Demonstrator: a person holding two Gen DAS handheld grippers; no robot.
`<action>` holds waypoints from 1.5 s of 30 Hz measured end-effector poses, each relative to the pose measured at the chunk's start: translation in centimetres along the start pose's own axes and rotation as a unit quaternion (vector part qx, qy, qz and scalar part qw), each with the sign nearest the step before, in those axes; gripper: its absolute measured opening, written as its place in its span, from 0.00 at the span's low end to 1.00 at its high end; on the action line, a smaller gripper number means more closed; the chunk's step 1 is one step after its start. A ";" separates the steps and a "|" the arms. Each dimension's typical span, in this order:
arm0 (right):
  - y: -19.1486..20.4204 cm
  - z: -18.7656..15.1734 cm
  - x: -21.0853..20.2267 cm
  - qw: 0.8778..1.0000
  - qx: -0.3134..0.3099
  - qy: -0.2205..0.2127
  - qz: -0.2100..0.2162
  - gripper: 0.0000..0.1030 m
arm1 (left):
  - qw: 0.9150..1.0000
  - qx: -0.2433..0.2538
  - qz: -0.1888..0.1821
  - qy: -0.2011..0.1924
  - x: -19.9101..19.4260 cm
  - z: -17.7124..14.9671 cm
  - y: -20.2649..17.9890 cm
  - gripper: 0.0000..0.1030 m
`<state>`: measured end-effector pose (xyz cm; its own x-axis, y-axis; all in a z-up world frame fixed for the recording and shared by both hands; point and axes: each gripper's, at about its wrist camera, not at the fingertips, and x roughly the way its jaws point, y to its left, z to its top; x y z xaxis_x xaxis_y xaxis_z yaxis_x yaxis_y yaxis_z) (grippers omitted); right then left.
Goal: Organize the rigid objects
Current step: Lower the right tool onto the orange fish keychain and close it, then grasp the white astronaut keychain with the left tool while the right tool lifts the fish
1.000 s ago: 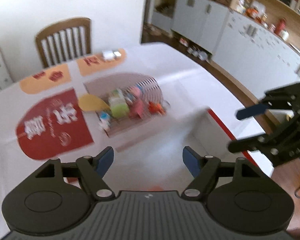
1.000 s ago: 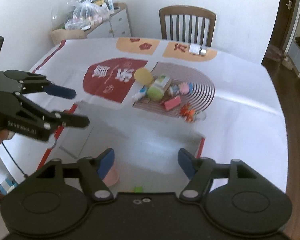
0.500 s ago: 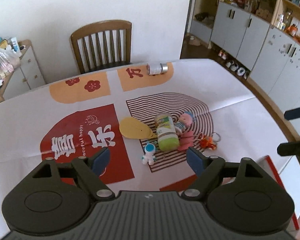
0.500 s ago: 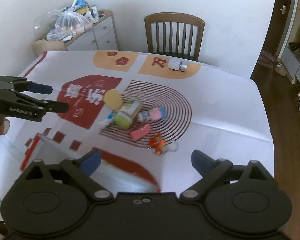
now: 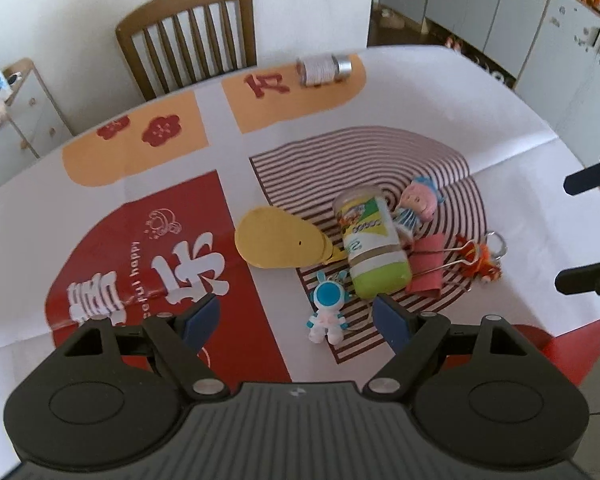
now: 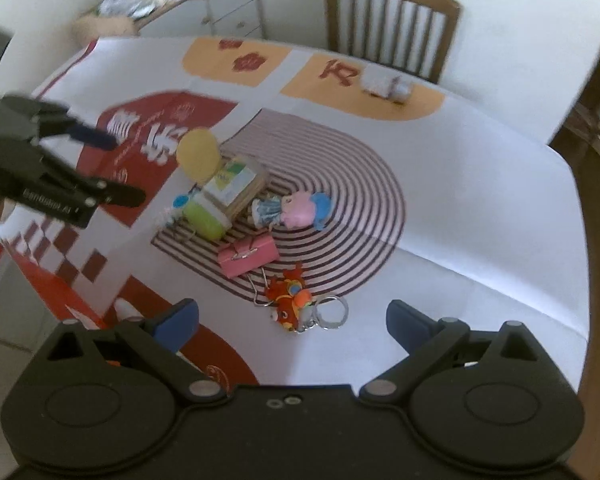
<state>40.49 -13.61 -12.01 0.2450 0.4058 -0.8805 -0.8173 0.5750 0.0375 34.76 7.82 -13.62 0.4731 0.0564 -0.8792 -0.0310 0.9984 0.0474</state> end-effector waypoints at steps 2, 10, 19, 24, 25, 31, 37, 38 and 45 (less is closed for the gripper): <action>0.1 0.0 0.9 1.000 -0.017 0.006 0.002 0.97 | 1.000 0.005 0.004 0.008 1.1 0.0 -0.2 0.81; 0.0 0.3 4.4 0.999 -0.039 0.028 0.015 0.88 | 0.999 0.027 0.016 0.041 3.8 0.6 -0.4 0.81; 0.7 0.4 5.8 0.996 -0.077 0.032 0.027 0.75 | 0.996 0.063 0.007 0.065 6.1 1.0 -1.5 0.81; 0.5 0.7 6.2 0.996 -0.074 0.028 0.029 0.67 | 0.995 0.065 0.004 0.069 6.8 1.0 -1.8 0.81; 0.5 0.7 6.4 0.996 -0.074 0.029 0.030 0.65 | 0.996 0.063 0.002 0.070 6.7 1.0 -1.7 0.81; 0.4 0.6 7.1 0.996 -0.077 0.038 0.025 0.50 | 0.995 0.056 -0.014 0.081 7.2 1.1 -1.5 0.75; 0.5 0.5 7.5 0.996 -0.078 0.037 0.022 0.38 | 0.994 0.056 -0.029 0.089 7.4 1.5 -1.7 0.67; 0.5 0.5 7.5 0.996 -0.078 0.036 0.020 0.37 | 0.994 0.058 -0.030 0.090 7.4 1.6 -1.9 0.65; 0.4 0.3 7.2 0.997 -0.073 0.033 0.019 0.33 | 0.993 0.067 -0.045 0.091 7.2 1.5 -2.6 0.39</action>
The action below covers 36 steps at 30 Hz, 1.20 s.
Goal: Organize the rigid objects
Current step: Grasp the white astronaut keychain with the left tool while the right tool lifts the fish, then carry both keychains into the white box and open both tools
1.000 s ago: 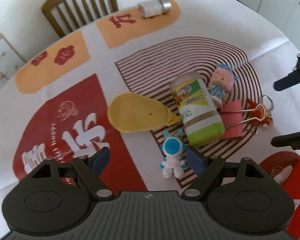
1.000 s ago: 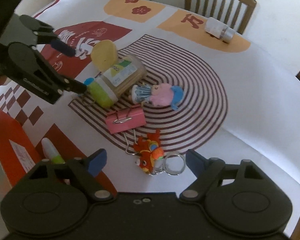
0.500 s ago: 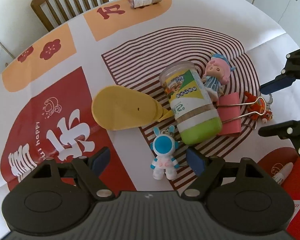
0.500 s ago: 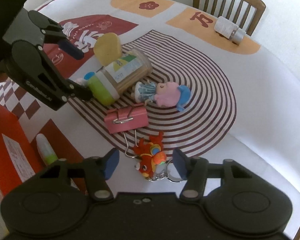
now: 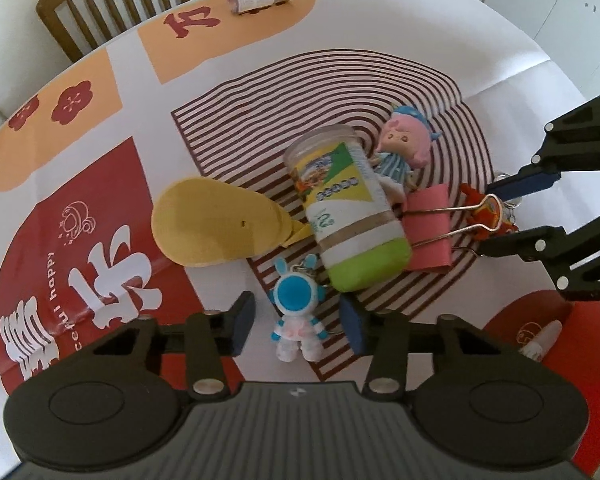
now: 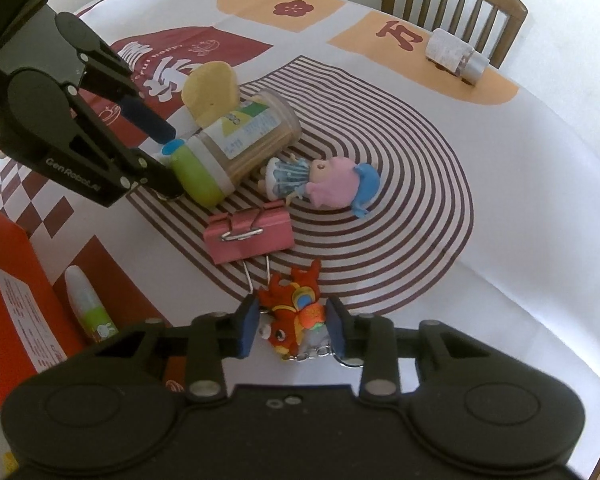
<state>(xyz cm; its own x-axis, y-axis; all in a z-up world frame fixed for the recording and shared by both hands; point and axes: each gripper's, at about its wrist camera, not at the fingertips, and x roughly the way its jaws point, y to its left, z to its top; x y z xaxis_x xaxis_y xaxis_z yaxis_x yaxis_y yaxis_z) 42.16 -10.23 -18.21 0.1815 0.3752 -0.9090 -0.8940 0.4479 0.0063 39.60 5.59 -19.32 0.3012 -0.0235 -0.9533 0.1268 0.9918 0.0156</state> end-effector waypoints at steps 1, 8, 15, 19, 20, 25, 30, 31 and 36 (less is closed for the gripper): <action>0.0 -0.1 0.0 1.000 0.002 0.000 -0.001 0.33 | 1.000 -0.001 -0.001 0.000 0.0 0.0 0.0 0.37; -0.1 -0.7 -1.0 1.000 0.008 -0.009 0.003 0.33 | 1.000 -0.014 -0.003 -0.001 -0.4 -0.4 0.5 0.26; -0.2 -1.2 -3.6 0.999 0.018 -0.029 0.006 0.33 | 0.999 -0.030 0.008 -0.014 -2.1 -0.9 1.0 0.26; -0.3 -1.4 -5.9 0.999 0.025 -0.045 0.009 0.33 | 0.998 -0.049 0.005 -0.037 -4.1 -1.4 1.5 0.26; -0.2 -1.5 -6.6 0.998 0.025 -0.050 0.009 0.33 | 0.998 -0.052 0.005 -0.044 -4.8 -1.5 1.5 0.26; 0.4 -1.9 -9.5 0.997 0.024 -0.067 0.002 0.33 | 0.996 -0.065 0.014 -0.064 -7.4 -2.2 1.4 0.26; 1.1 -2.1 -12.7 0.995 0.029 -0.090 -0.011 0.33 | 0.994 -0.068 0.012 -0.085 -10.4 -3.1 0.8 0.26; 1.2 -2.2 -13.3 0.995 0.032 -0.094 -0.012 0.33 | 0.994 -0.068 0.008 -0.088 -10.8 -3.2 0.7 0.26; 2.4 -2.6 -16.4 0.993 0.040 -0.106 -0.020 0.33 | 0.994 -0.049 -0.006 -0.101 -13.4 -4.5 -0.4 0.26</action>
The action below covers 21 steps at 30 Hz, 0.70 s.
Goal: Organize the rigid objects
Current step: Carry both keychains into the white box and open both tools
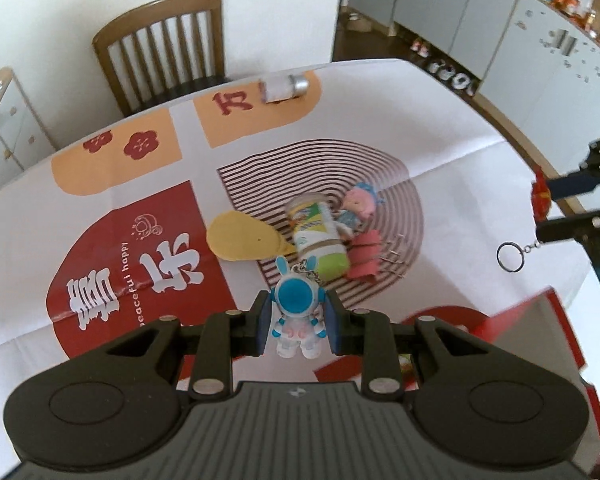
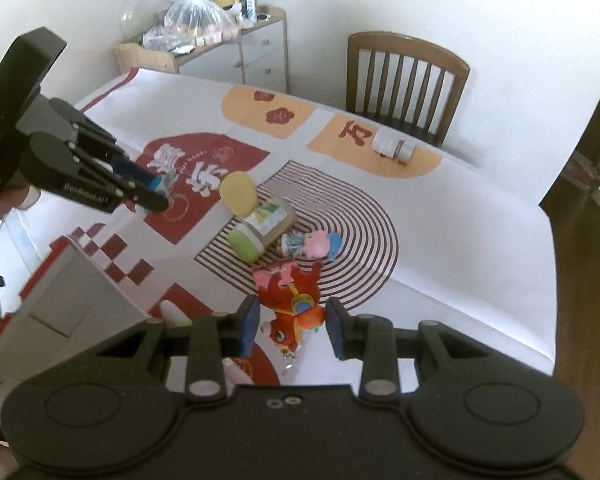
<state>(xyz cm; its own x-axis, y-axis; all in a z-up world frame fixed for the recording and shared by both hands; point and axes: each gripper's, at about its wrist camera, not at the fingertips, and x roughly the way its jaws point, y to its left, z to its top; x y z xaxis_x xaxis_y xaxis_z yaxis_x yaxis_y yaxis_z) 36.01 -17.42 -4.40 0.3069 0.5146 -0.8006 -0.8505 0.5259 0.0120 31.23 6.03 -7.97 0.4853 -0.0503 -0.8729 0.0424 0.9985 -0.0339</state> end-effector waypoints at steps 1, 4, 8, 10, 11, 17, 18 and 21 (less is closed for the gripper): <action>0.3 0.0 -0.6 1.000 0.002 -0.002 -0.002 0.33 | 1.000 0.004 -0.004 -0.001 -0.5 -0.2 -0.3 0.26; 1.4 -0.1 -2.1 1.000 0.004 -0.006 -0.008 0.33 | 1.000 0.016 -0.013 -0.003 -2.0 -1.0 -1.1 0.26; 3.1 -0.4 -3.7 1.000 0.010 -0.011 -0.018 0.33 | 0.999 0.038 -0.022 -0.005 -4.1 -2.3 -2.5 0.27; 4.0 -0.5 -4.4 1.000 0.010 -0.013 -0.020 0.33 | 0.999 0.047 -0.026 -0.006 -5.0 -2.9 -3.0 0.27; 4.6 -0.6 -4.6 1.000 0.008 -0.013 -0.021 0.33 | 0.998 0.052 -0.027 -0.006 -5.4 -3.2 -3.3 0.26; 7.4 -1.3 -5.2 1.000 0.002 -0.012 -0.022 0.33 | 0.996 0.078 -0.043 -0.002 -7.1 -5.4 -5.1 0.27; 7.8 -1.5 -5.2 1.000 0.002 -0.010 -0.020 0.33 | 0.996 0.082 -0.046 -0.001 -7.3 -5.8 -5.3 0.27; 9.1 -2.0 -4.7 1.000 -0.003 0.000 -0.020 0.33 | 0.995 0.090 -0.053 0.002 -7.6 -6.9 -5.9 0.27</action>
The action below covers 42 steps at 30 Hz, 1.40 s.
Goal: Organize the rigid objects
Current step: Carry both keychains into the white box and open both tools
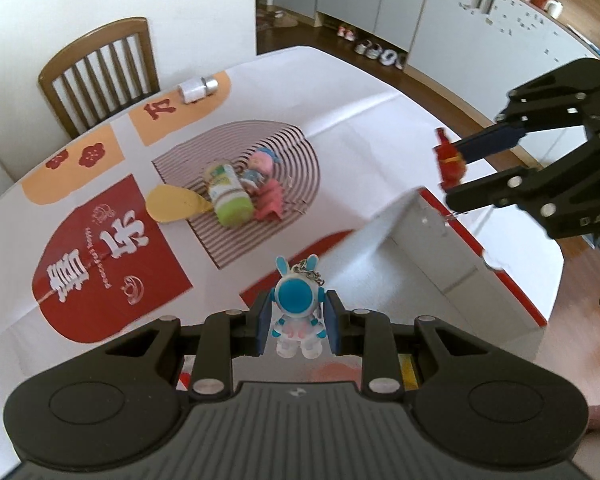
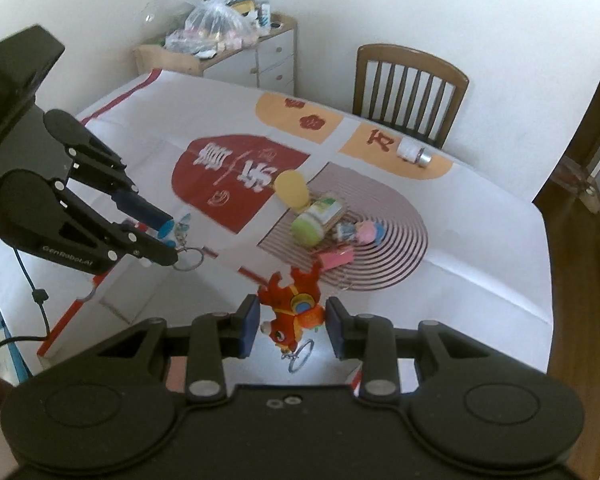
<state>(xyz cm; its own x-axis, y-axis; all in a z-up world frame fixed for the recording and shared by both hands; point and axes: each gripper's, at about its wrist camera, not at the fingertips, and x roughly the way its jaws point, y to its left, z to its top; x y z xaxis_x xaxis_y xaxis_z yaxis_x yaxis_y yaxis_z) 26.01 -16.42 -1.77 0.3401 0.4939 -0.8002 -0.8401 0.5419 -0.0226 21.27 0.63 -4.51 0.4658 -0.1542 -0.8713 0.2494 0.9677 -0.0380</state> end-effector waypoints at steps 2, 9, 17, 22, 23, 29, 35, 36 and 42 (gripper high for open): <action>0.8 -0.5 0.4 1.000 -0.001 0.009 0.002 0.33 | 1.000 0.006 -0.005 0.004 0.0 -0.7 -0.5 0.27; 3.0 -2.5 3.0 0.999 -0.010 0.047 0.005 0.33 | 1.000 0.012 -0.016 0.014 0.7 -2.1 -1.5 0.27; 4.2 -4.9 6.6 0.996 -0.016 0.083 -0.001 0.33 | 0.998 0.044 -0.015 0.029 3.0 -3.0 -3.0 0.27; 4.6 -6.1 8.6 0.995 -0.018 0.102 -0.006 0.33 | 0.997 0.060 -0.006 0.041 5.1 -3.2 -4.0 0.27; 4.7 -6.4 8.9 0.994 -0.019 0.106 -0.007 0.33 | 0.997 0.064 -0.003 0.043 5.5 -3.2 -4.2 0.27; 4.8 -7.2 10.2 0.993 -0.014 0.119 -0.003 0.33 | 0.995 0.067 0.011 0.067 8.5 -3.2 -4.7 0.27; 5.0 -8.1 11.2 0.991 -0.013 0.134 0.000 0.33 | 0.994 0.054 0.027 0.091 11.3 -2.8 -4.3 0.27; 5.0 -8.2 11.4 0.991 -0.011 0.136 0.000 0.33 | 0.994 0.049 0.028 0.095 11.6 -2.8 -4.3 0.27; 5.4 -8.9 12.1 0.989 -0.007 0.150 0.005 0.34 | 0.992 0.035 0.026 0.120 13.3 -2.8 -4.1 0.27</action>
<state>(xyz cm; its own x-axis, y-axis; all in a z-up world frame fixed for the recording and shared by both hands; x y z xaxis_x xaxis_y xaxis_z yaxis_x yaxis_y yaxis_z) 21.84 -13.55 -16.91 0.1934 0.2732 -0.9423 -0.8488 0.5283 -0.0210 24.02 -4.86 -17.30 0.2670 -0.0437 -0.9627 0.2922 0.9556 0.0377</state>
